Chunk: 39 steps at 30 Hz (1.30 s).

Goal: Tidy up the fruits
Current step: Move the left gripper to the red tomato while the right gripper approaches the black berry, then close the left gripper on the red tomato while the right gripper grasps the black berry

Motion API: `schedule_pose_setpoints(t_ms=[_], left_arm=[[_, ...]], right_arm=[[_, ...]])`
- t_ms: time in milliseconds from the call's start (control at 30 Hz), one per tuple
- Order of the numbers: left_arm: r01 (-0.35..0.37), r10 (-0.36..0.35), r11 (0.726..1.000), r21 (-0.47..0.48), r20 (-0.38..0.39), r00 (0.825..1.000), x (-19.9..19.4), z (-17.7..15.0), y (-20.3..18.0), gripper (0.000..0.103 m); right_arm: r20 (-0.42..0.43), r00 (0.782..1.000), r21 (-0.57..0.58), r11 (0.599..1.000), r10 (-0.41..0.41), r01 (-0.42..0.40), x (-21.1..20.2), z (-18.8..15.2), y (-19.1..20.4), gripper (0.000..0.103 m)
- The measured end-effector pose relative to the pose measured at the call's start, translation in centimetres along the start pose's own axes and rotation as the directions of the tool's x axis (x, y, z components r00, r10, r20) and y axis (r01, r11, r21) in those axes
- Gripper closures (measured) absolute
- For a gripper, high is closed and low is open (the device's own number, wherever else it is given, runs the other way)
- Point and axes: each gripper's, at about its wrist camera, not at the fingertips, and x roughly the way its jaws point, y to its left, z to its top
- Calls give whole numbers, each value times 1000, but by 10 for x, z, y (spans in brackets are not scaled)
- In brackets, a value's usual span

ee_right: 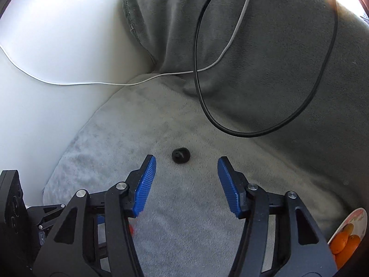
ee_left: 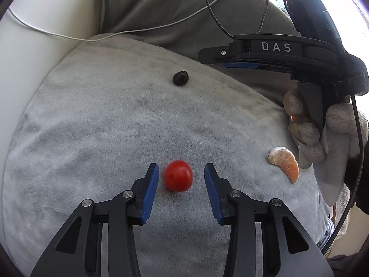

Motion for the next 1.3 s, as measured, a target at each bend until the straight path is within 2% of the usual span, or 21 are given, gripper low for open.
schedule_pose_setpoints(t_ms=[167, 267, 400, 500, 767, 867, 1033, 1100, 1300], left_arm=[[6, -6, 1000, -14, -9, 1000, 5, 0, 6, 65], [10, -10, 1000, -17, -16, 1000, 8, -2, 7, 65], [16, -16, 1000, -22, -20, 1000, 12, -2, 8, 67], [19, -20, 1000, -22, -24, 1000, 14, -3, 7, 70], [24, -25, 1000, -16, -29, 999, 21, -1, 7, 70], [21, -21, 1000, -6, -29, 999, 21, -2, 5, 73], [11, -11, 1000, 4, -27, 1000, 21, -4, 1, 74], [6, -5, 1000, 9, -25, 1000, 21, -3, 0, 74], [-7, 7, 1000, 25, -21, 1000, 22, -4, -5, 75]], right_arm=[[-32, 999, -30, 1000, -8, 7, 22, 2, 9, 52], [-54, 998, -37, 999, -24, 22, 35, 3, 10, 58], [-74, 997, -37, 999, -28, 25, 47, 2, 9, 59], [-83, 996, -43, 999, -29, 26, 52, 1, 10, 62], [-104, 994, -59, 998, -45, 39, 67, 6, 17, 65], [-114, 992, -67, 997, -46, 38, 73, 8, 20, 72], [-123, 991, -82, 995, -61, 51, 83, 9, 25, 73], [-125, 990, -85, 995, -61, 50, 84, 10, 26, 77], [-116, 992, -84, 995, -55, 46, 85, 10, 26, 78]])
